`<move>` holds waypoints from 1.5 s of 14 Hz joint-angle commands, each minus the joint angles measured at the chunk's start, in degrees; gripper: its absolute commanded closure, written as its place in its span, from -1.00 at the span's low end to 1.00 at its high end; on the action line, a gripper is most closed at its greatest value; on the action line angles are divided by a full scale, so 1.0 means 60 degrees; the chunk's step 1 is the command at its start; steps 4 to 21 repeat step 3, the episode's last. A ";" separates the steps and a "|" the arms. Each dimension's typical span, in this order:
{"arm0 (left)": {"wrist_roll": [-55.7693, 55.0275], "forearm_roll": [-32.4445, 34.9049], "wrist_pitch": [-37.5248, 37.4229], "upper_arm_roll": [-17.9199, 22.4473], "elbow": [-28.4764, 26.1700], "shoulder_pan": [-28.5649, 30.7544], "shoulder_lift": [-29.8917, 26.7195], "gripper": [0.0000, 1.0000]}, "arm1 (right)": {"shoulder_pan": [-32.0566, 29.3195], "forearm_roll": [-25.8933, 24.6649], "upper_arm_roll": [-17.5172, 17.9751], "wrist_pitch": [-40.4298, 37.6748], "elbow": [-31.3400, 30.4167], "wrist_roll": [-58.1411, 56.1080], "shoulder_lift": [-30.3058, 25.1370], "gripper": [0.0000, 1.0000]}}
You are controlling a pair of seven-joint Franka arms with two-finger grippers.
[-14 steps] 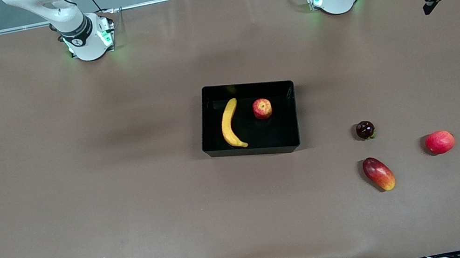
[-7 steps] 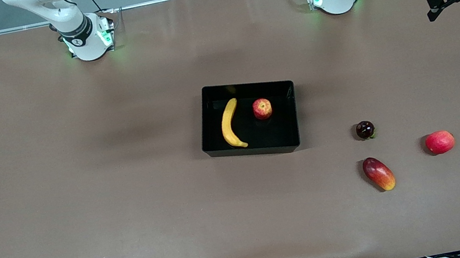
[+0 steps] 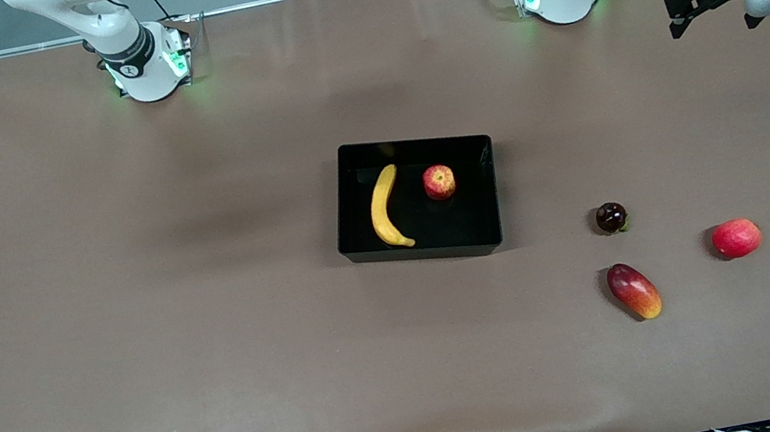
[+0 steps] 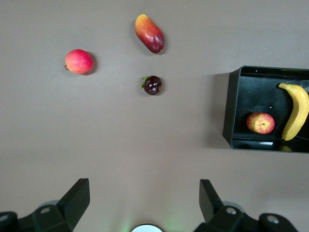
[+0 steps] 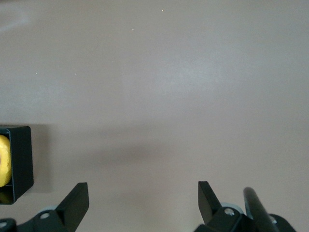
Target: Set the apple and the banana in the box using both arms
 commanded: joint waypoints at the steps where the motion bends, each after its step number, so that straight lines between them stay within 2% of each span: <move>1: -0.0032 -0.0192 -0.0205 0.0039 0.0191 0.0071 0.0008 -1.00 | 0.0001 -0.0083 0.0027 -0.0073 0.0060 -0.0011 -0.0005 -1.00; 21: -0.0032 -0.0192 -0.0205 0.0054 0.0205 0.0115 0.0022 -1.00 | 0.0001 -0.0083 0.0027 -0.0059 0.0060 -0.0011 -0.0005 -1.00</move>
